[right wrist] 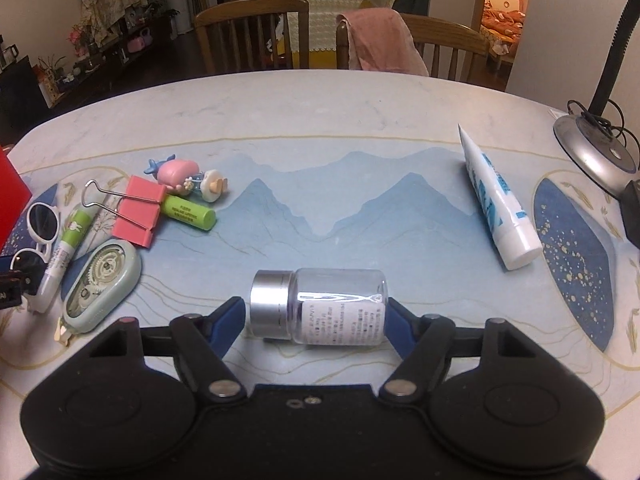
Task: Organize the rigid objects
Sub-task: 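Grasp the white sunglasses with the left tool while the right tool grasps the silver jar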
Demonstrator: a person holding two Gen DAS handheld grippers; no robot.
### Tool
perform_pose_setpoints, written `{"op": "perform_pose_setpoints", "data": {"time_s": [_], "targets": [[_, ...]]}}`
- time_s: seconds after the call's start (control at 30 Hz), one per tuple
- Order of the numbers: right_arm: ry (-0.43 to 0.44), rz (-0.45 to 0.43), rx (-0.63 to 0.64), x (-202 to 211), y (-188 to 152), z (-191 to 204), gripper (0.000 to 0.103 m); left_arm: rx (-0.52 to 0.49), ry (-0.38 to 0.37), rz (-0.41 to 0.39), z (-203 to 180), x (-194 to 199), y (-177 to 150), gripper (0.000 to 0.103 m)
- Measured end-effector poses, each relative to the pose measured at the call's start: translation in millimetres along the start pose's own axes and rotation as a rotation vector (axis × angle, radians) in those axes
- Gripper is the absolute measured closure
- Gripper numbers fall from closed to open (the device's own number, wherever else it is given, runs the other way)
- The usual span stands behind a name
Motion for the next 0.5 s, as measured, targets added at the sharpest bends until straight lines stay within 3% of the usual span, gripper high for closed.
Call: {"op": "perform_pose_setpoints", "data": {"time_s": [0.1, 0.5], "targets": [[-0.007, 0.003, -0.003, -1, -1, 1, 0.036, -0.002, -0.011, -0.002, 0, 1, 1, 0.071], [0.029, 0.012, -0.006, 16, -12, 7, 0.036, 0.048, -0.022, 0.001, 20, 11, 1, 0.081]]}}
Point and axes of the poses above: each gripper's, at about its wrist camera, not at the fingertips, and x roughly against the way its jaws point, z to its left, y to its top, the point moved 4 cm from there along -x, roughly the way its jaws point, and after that the axes turned 2 degrees about z, right-handed, at the moved point
